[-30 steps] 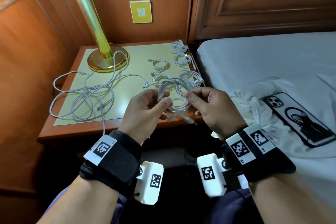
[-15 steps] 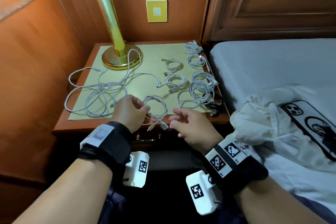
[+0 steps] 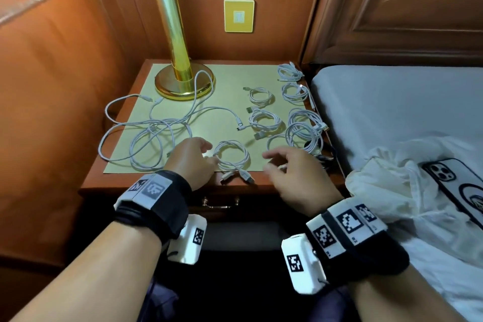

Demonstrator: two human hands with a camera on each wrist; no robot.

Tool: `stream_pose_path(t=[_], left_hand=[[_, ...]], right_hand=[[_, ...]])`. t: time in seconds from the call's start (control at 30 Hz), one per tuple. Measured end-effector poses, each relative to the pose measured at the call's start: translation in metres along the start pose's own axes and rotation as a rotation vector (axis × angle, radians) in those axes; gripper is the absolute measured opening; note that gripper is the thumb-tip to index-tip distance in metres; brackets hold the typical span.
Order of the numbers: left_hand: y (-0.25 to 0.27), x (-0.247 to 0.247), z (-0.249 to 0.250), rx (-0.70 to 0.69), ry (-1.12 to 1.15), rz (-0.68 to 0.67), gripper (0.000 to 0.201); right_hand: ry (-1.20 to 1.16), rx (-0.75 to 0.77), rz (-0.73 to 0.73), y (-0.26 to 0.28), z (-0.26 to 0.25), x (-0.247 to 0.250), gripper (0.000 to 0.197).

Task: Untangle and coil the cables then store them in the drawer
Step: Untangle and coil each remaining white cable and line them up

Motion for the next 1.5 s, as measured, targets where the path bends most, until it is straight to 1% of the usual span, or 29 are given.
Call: stream_pose_path(t=[0.07,0.1,0.13,0.17,0.2,0.27,0.33,0.4,0.47,0.6,0.7,0.77,0.87,0.93,1.0,1.1,1.2,1.27,1.4,1.5], left_hand=[[0.000,0.007,-0.001,-0.043,-0.020,0.016,0.038],[0.001,0.009,-0.001,-0.060,-0.024,0.018,0.037],[0.001,0.011,-0.001,-0.070,-0.023,0.014,0.035],[0.002,0.013,-0.001,-0.078,-0.018,0.011,0.034],[0.002,0.014,-0.001,-0.084,-0.010,0.009,0.033],[0.003,0.014,0.003,-0.097,0.011,0.007,0.031],[0.004,0.013,0.009,-0.116,0.035,-0.001,0.029],[0.007,0.011,0.019,-0.140,0.053,-0.014,0.027],[0.011,0.006,0.029,-0.166,0.075,-0.033,0.025],[0.022,-0.008,0.049,-0.246,0.076,-0.107,0.023],[0.028,-0.017,0.058,-0.288,0.058,-0.152,0.021],[0.030,-0.019,0.062,-0.300,0.059,-0.161,0.021],[0.030,-0.020,0.063,-0.305,0.052,-0.152,0.022],[0.030,-0.021,0.064,-0.305,0.044,-0.149,0.022],[0.030,-0.023,0.065,-0.308,0.029,-0.150,0.022],[0.030,-0.026,0.067,-0.318,0.014,-0.152,0.022],[0.029,-0.027,0.067,-0.325,0.007,-0.156,0.022],[0.028,-0.027,0.067,-0.329,0.009,-0.156,0.023],[0.028,-0.028,0.068,-0.330,0.013,-0.169,0.030],[0.027,-0.028,0.067,-0.293,0.033,-0.181,0.045]], right_hand=[[0.021,0.024,0.213,-0.018,0.002,0.029,0.020],[0.049,0.033,0.312,-0.027,0.006,0.044,0.022],[0.087,0.024,0.378,-0.033,0.011,0.056,0.028],[0.128,-0.005,0.407,-0.039,0.019,0.065,0.035],[0.177,-0.054,0.401,-0.043,0.028,0.070,0.043],[0.268,-0.138,0.319,-0.048,0.042,0.068,0.060],[0.310,-0.138,0.226,-0.050,0.046,0.058,0.075],[0.303,-0.108,0.189,-0.050,0.045,0.048,0.079],[0.293,-0.077,0.197,-0.052,0.042,0.044,0.075],[0.259,-0.032,0.216,-0.051,0.035,0.040,0.061],[0.268,0.022,0.159,-0.047,0.031,0.030,0.051],[0.270,0.056,0.080,-0.043,0.030,0.017,0.053],[0.298,0.096,-0.034,-0.034,0.029,0.000,0.068],[0.341,0.129,-0.088,-0.028,0.027,-0.008,0.071],[0.404,0.176,-0.117,-0.023,0.025,-0.016,0.063],[0.498,0.219,-0.149,-0.020,0.027,-0.028,0.039],[0.525,0.246,-0.131,-0.021,0.027,-0.034,0.017],[0.527,0.285,-0.108,-0.020,0.026,-0.036,0.010],[0.540,0.365,-0.080,-0.016,0.025,-0.035,0.010],[0.481,0.406,-0.033,-0.017,0.021,-0.022,0.014]])
Point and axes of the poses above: each hand's wrist, its own y-axis away from the middle knuckle, its own x-axis out of the back of the hand, z = x × y, the point moved 8 cm from there along -y, towards the middle knuckle, and after that the axes turned 14 degrees about z, right-handed, at the moved point
